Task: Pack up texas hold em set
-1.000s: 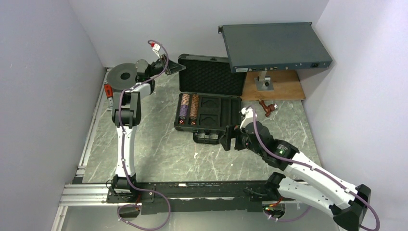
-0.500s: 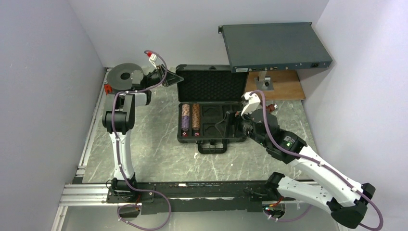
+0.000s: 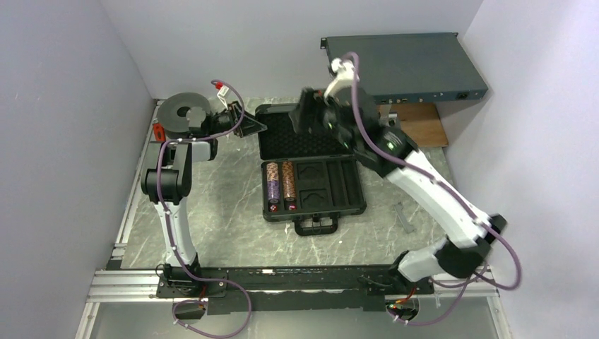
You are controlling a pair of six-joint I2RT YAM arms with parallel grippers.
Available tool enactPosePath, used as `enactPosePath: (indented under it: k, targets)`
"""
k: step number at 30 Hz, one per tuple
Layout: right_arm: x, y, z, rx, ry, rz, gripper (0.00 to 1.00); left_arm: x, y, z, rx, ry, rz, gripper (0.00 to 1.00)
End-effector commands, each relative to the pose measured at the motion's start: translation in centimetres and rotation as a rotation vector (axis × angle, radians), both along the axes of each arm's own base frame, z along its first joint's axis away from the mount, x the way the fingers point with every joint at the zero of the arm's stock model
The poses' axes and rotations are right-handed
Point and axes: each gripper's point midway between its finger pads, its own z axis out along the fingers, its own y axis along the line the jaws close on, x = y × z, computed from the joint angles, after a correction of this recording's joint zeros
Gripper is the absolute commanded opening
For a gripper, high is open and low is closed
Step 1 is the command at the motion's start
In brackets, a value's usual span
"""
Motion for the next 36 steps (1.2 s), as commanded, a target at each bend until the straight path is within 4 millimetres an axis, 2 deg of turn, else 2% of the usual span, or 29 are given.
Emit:
enactPosePath:
  k: [1,2,7,9,13,14,20,26,29,33,36]
  targets:
    - [5.4,1.0,0.7,-0.076,0.039,-0.069,0.77,-2.4,-0.3,4.1,0.012,-0.127,-0.065,0.76]
    - [6.7,1.3,1.5,-0.064,0.034,-0.07,0.76,-2.5,-0.3,4.3,0.013,-0.135,-0.064,0.76]
    - [13.1,2.1,0.1,-0.077,0.059,-0.096,0.71,-2.7,-0.2,4.2,0.017,-0.154,-0.054,0.76]
    - [15.0,2.7,-0.5,-0.076,0.048,-0.083,0.71,-2.8,-0.2,4.0,0.017,-0.158,-0.054,0.76]
    - [18.1,3.9,-1.3,-0.073,-0.01,-0.072,0.66,-2.9,-0.2,3.8,0.019,-0.172,-0.044,0.75]
    - [18.7,4.3,-2.1,-0.081,-0.008,-0.07,0.63,-2.9,-0.2,3.6,0.021,-0.174,-0.042,0.75]
    - [22.5,4.3,-4.9,-0.14,-0.024,-0.129,0.48,-3.2,-0.4,2.8,0.032,-0.186,-0.049,0.73]
    - [25.2,3.7,-6.5,-0.205,-0.077,-0.185,0.33,-3.3,-0.7,1.9,0.034,-0.188,-0.059,0.72]
    - [25.9,3.5,-8.1,-0.222,-0.059,-0.185,0.26,-3.4,-0.7,1.4,0.034,-0.183,-0.061,0.72]
    - [26.0,4.1,-10.5,-0.214,0.0,-0.126,0.13,-3.4,-0.7,0.9,0.036,-0.179,-0.059,0.72]
    - [25.7,4.4,-11.4,-0.222,0.027,-0.089,0.1,-3.4,-0.8,0.7,0.037,-0.176,-0.063,0.72]
